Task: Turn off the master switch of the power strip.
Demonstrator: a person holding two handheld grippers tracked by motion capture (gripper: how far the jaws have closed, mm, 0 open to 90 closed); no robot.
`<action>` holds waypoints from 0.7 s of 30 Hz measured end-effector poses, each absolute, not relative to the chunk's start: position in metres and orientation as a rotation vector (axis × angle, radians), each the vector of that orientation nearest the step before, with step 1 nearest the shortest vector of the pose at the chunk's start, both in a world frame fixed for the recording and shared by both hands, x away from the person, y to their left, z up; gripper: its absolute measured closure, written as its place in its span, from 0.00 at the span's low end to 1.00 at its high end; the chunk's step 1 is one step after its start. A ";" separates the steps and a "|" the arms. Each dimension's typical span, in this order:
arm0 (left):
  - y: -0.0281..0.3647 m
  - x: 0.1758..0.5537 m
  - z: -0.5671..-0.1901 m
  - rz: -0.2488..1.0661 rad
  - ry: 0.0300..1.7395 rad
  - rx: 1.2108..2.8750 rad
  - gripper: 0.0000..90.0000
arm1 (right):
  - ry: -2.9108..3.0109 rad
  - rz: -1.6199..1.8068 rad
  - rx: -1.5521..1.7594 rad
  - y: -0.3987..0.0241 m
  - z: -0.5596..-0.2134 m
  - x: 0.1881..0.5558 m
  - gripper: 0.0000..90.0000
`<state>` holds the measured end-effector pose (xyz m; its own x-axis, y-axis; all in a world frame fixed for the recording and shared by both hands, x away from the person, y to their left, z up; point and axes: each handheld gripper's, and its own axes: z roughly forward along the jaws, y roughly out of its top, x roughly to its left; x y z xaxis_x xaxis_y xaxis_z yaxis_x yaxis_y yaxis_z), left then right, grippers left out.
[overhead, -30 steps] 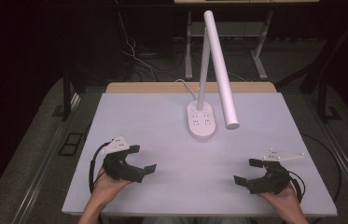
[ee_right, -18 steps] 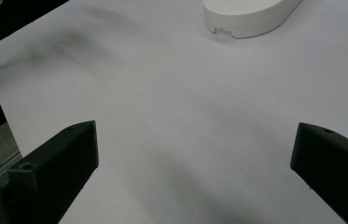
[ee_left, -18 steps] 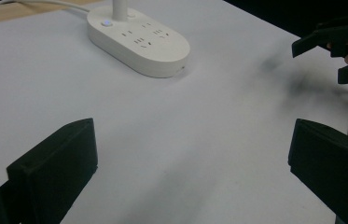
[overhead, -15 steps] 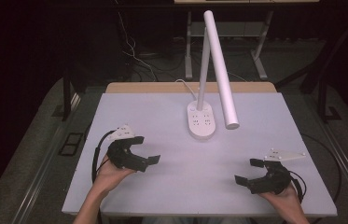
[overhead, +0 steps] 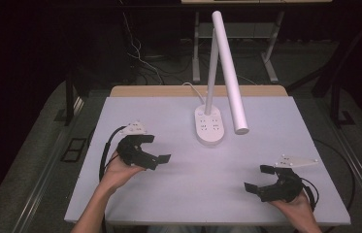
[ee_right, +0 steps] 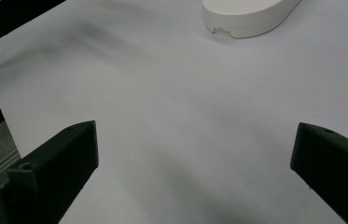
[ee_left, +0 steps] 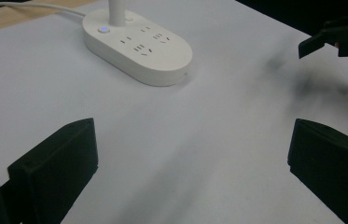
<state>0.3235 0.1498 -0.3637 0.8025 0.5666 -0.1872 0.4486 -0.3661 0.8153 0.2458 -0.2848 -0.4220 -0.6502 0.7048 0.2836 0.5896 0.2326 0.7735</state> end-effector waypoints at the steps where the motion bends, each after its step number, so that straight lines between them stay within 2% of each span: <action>1: 0.149 0.325 -0.363 0.154 0.756 2.018 0.00 | 2.369 1.394 1.256 -0.285 -0.422 0.245 0.00; 21: 0.138 0.354 -0.348 0.151 0.735 2.053 0.00 | 2.366 1.388 1.254 -0.286 -0.422 0.245 0.00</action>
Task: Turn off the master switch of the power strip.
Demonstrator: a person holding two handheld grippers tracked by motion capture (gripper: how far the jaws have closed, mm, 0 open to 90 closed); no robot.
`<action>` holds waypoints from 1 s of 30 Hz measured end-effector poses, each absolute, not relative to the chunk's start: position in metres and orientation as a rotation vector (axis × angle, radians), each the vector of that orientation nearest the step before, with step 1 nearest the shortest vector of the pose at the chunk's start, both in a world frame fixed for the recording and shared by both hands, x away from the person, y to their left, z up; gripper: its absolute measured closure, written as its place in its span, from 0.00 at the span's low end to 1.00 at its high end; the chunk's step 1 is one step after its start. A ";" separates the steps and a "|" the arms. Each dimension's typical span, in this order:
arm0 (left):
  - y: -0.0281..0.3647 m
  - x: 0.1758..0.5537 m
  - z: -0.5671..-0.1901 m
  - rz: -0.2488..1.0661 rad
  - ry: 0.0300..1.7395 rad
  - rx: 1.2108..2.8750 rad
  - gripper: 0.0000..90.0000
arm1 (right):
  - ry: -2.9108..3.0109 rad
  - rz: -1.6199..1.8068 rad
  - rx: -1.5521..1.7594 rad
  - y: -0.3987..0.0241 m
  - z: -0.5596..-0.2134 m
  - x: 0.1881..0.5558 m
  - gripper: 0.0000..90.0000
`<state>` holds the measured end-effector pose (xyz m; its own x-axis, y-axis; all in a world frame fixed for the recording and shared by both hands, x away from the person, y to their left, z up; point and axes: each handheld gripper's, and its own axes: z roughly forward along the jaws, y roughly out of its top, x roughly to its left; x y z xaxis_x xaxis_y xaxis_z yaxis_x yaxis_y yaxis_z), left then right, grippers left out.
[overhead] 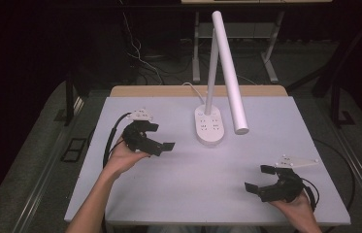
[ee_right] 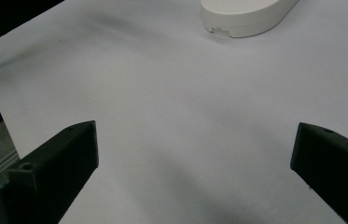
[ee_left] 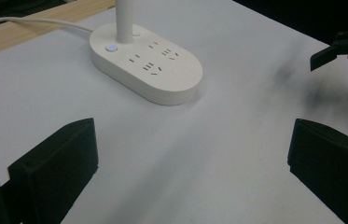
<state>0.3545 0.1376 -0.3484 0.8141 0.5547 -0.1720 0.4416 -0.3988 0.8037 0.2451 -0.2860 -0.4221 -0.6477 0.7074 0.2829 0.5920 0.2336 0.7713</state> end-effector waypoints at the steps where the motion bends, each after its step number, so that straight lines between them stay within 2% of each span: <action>1: 0.137 0.356 -0.348 0.150 0.736 2.056 0.00 | 2.367 1.386 1.253 -0.286 -0.422 0.245 0.00; 30: 0.115 0.400 -0.334 0.157 0.740 2.090 0.01 | 2.361 1.384 1.247 -0.286 -0.422 0.245 0.00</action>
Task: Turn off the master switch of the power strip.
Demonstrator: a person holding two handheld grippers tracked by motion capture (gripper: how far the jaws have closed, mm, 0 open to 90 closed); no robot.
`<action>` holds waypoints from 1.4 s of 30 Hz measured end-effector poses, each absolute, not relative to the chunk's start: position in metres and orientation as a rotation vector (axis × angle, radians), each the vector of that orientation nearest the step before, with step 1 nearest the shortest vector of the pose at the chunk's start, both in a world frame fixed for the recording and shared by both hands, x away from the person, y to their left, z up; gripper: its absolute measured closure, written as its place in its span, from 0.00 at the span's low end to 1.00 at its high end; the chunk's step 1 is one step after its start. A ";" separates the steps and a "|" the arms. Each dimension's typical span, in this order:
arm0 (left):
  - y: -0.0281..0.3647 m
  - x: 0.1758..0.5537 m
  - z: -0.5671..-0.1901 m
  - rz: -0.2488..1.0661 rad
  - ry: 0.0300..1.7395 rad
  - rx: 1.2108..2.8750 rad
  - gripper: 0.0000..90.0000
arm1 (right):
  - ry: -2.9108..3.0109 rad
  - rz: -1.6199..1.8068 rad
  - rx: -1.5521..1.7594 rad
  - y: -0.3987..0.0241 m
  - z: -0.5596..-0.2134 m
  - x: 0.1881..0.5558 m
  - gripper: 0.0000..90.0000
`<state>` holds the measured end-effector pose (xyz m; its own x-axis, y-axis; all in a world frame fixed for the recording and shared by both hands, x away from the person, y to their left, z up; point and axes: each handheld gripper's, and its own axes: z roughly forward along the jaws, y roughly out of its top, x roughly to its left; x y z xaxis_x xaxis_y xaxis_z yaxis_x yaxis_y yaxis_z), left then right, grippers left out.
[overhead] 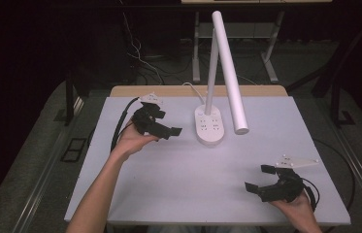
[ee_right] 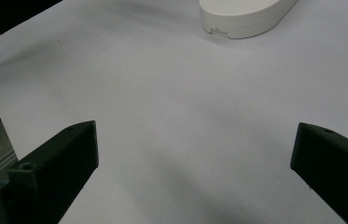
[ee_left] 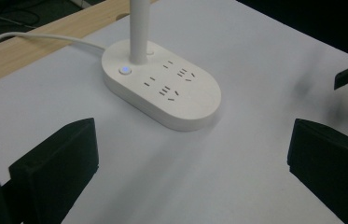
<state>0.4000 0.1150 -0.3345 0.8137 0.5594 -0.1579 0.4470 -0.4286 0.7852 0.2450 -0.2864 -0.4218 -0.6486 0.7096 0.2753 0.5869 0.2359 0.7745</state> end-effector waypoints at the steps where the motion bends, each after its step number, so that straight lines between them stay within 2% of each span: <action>1: 0.114 0.402 -0.334 0.158 0.741 2.092 0.01 | 2.354 1.385 1.243 -0.287 -0.422 0.245 0.00; 19: 0.096 0.435 -0.332 0.162 0.787 2.060 0.02 | 2.351 1.392 1.247 -0.288 -0.422 0.245 0.00; 42: 0.085 0.465 -0.359 0.113 0.949 1.914 0.05 | 2.358 1.391 1.244 -0.289 -0.422 0.245 0.00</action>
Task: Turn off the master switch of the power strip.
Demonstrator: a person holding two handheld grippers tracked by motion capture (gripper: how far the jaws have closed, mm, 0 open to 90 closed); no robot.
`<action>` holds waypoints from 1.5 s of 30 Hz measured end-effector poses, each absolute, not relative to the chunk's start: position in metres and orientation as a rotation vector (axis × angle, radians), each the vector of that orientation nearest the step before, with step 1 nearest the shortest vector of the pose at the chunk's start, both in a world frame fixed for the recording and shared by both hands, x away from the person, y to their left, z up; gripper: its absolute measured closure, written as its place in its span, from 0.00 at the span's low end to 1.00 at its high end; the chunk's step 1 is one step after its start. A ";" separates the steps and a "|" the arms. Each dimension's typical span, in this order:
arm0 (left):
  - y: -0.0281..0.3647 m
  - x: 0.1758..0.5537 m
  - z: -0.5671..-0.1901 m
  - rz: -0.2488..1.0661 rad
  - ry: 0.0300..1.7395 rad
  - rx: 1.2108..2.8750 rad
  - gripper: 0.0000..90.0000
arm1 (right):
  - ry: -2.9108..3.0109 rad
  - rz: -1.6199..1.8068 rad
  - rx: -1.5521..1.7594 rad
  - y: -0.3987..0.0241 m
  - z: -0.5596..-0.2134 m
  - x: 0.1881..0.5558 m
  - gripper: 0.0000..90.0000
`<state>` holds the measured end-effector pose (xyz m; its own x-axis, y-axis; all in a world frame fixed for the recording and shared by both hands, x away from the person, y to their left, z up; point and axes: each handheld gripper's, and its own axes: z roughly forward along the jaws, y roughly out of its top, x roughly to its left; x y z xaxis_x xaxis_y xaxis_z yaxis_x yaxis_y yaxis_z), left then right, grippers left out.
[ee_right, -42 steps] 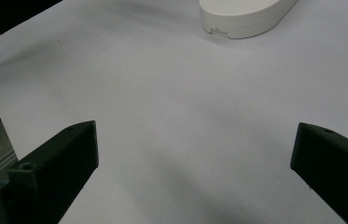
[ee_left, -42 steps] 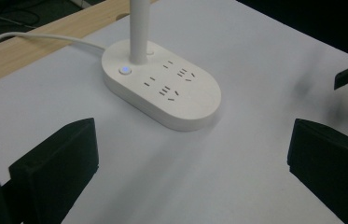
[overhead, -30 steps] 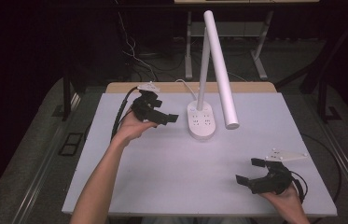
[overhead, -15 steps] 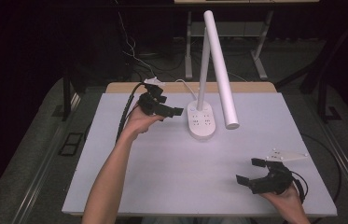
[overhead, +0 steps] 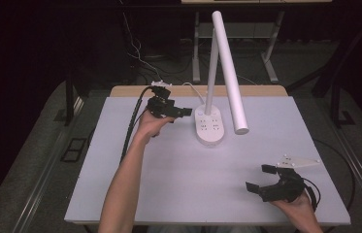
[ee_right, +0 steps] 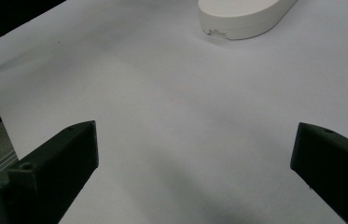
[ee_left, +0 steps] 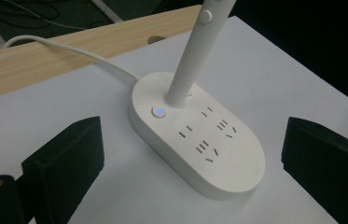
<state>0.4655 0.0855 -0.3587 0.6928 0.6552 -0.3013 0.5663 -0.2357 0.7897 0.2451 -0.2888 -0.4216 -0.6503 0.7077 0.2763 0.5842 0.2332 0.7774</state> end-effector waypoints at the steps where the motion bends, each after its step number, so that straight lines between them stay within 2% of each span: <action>1: 0.086 0.466 -0.359 0.110 0.952 1.909 0.06 | 2.360 1.389 1.242 -0.289 -0.422 0.245 0.00; 17: 0.076 0.481 -0.376 0.064 1.028 1.806 0.10 | 2.360 1.387 1.246 -0.289 -0.422 0.245 0.00; 27: 0.064 0.491 -0.382 0.047 1.057 1.828 0.18 | 2.356 1.388 1.239 -0.289 -0.422 0.245 0.00; 31: 0.060 0.494 -0.384 0.031 1.070 1.814 0.25 | 2.357 1.387 1.240 -0.290 -0.422 0.245 0.00; 40: 0.053 0.502 -0.394 0.011 1.081 1.768 0.47 | 2.357 1.385 1.234 -0.289 -0.421 0.245 0.00; 45: 0.050 0.505 -0.401 0.000 1.085 1.757 0.54 | 2.365 1.381 1.235 -0.288 -0.421 0.244 0.00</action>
